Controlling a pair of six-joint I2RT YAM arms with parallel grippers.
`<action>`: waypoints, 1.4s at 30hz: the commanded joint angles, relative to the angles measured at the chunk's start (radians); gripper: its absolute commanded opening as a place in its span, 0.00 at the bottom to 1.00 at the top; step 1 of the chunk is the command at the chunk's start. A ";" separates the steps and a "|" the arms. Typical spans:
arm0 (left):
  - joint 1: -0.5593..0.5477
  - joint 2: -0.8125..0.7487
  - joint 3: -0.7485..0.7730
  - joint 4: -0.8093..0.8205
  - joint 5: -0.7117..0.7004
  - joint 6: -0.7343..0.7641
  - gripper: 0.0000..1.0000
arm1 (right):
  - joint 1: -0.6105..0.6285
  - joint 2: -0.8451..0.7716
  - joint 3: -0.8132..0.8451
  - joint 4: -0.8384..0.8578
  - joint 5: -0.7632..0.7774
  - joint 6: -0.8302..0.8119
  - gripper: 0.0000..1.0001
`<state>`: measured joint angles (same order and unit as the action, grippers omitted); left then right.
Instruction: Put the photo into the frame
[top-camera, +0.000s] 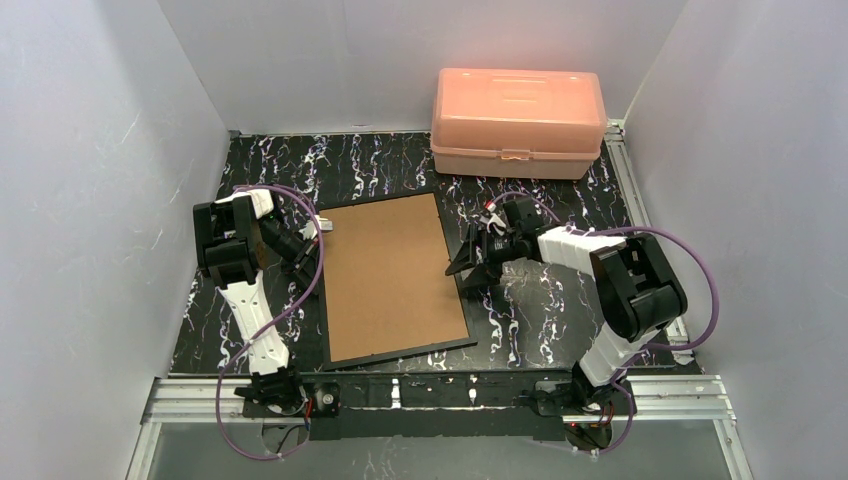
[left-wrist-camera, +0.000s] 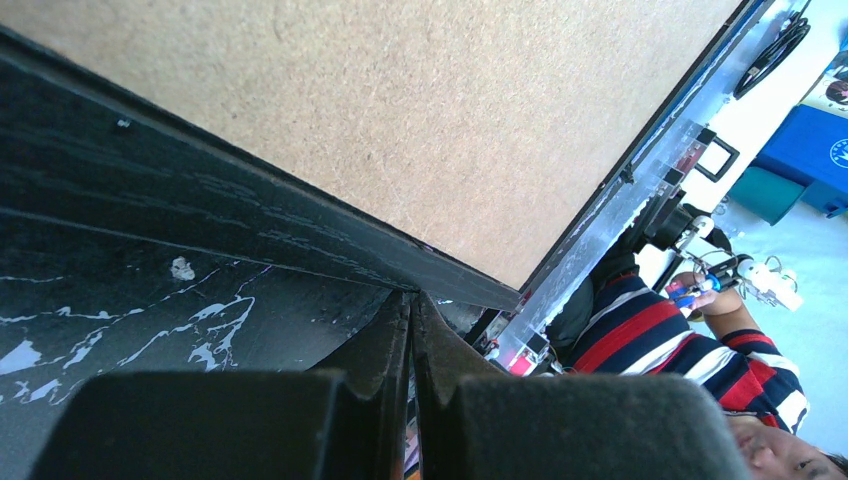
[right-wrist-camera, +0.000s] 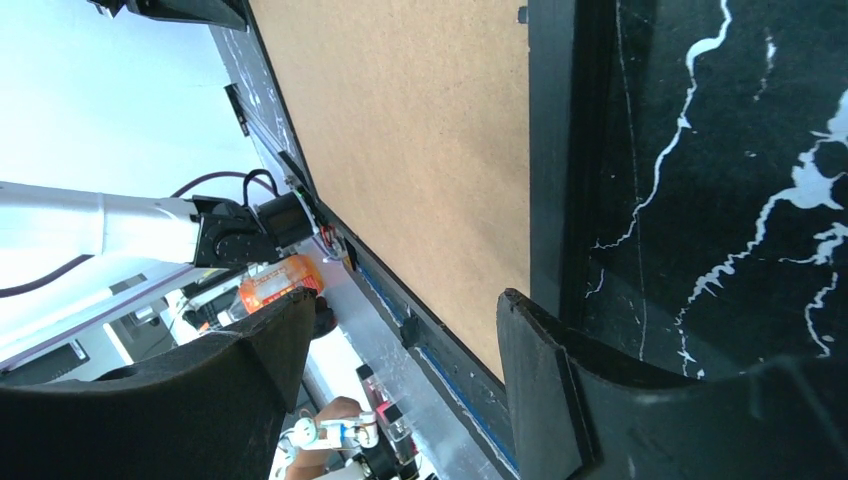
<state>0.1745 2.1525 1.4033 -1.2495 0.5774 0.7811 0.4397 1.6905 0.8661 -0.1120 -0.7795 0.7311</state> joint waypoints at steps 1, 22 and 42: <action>-0.004 -0.041 0.003 0.105 -0.023 0.033 0.00 | -0.003 -0.015 0.008 -0.038 -0.006 -0.035 0.75; -0.004 -0.039 0.001 0.105 -0.016 0.032 0.00 | 0.033 0.041 -0.085 0.044 0.054 -0.013 0.75; -0.004 -0.037 0.009 0.105 -0.016 0.029 0.00 | 0.059 0.049 -0.115 0.038 0.066 -0.016 0.73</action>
<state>0.1745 2.1525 1.4033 -1.2491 0.5781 0.7807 0.4995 1.7260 0.7887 -0.0254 -0.7895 0.7517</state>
